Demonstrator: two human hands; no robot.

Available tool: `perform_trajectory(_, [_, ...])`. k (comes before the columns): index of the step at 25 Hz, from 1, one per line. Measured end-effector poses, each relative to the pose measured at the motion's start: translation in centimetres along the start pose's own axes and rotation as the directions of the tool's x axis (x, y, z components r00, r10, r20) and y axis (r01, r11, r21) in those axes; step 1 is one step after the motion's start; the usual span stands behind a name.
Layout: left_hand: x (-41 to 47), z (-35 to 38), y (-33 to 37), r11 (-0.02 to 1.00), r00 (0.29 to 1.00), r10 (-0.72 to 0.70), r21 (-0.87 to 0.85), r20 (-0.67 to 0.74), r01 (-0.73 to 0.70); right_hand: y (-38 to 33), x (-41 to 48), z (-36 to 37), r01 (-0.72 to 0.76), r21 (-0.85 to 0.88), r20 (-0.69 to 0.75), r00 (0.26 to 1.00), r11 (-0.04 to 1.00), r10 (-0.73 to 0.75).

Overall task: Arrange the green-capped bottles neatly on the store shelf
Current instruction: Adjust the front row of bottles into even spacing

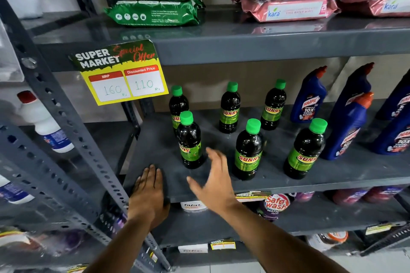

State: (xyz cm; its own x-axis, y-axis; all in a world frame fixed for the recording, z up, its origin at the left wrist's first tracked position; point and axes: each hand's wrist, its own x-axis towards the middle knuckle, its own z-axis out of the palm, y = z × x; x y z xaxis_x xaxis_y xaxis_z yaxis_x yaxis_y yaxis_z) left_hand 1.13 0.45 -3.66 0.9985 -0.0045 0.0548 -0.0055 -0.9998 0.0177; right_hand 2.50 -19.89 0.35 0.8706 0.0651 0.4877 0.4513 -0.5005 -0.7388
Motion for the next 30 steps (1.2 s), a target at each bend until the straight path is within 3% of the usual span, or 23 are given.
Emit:
perform_trajectory(2, [-0.2, -0.1, 0.0, 1.000, 1.000, 0.010, -0.010, -0.004, -0.010, -0.6, 3.0, 1.0, -0.178, 0.078, 0.075, 0.982, 0.981, 0.173])
perform_trajectory(5, [-0.3, -0.2, 0.0, 1.000, 1.000, 0.011, -0.020, -0.012, -0.011, -0.5, 5.8, 1.7, -0.267, 0.056, 0.162, 0.953, 0.962, 0.255])
perform_trajectory(8, [-0.2, -0.2, 0.0, 1.000, 1.000, 0.006, -0.009, -0.020, -0.006, -0.1, 6.2, 2.2, -0.270, -0.028, 0.088, 0.958, 0.962, 0.271])
perform_trajectory(10, [-0.3, -0.2, 0.1, 1.000, 1.000, 0.005, -0.008, -0.017, -0.005, 0.1, 5.9, 2.3, -0.287, 0.007, 0.067, 0.956, 0.958, 0.286])
perform_trajectory(12, [-0.3, -0.1, 0.1, 1.000, 1.000, 0.004, -0.011, -0.016, -0.004, -0.1, 5.5, 2.3, -0.306, 0.087, 0.120, 0.948, 0.948, 0.295])
perform_trajectory(18, [-0.4, -0.3, 0.2, 1.000, 1.000, 0.007, -0.005, -0.030, -0.007, 0.0, 6.0, 2.5, -0.317, 0.028, 0.194, 0.932, 0.948, 0.306])
perform_trajectory(22, [-0.5, -0.3, 0.3, 1.000, 1.000, 0.004, -0.017, -0.025, -0.005, 0.1, 5.8, 2.3, -0.307, -0.084, 0.155, 0.936, 0.948, 0.317])
perform_trajectory(30, [-0.5, -0.5, 0.3, 1.000, 1.000, 0.008, -0.021, -0.016, -0.009, -1.4, 3.1, 1.9, -0.298, -0.065, 0.183, 0.935, 0.953, 0.304])
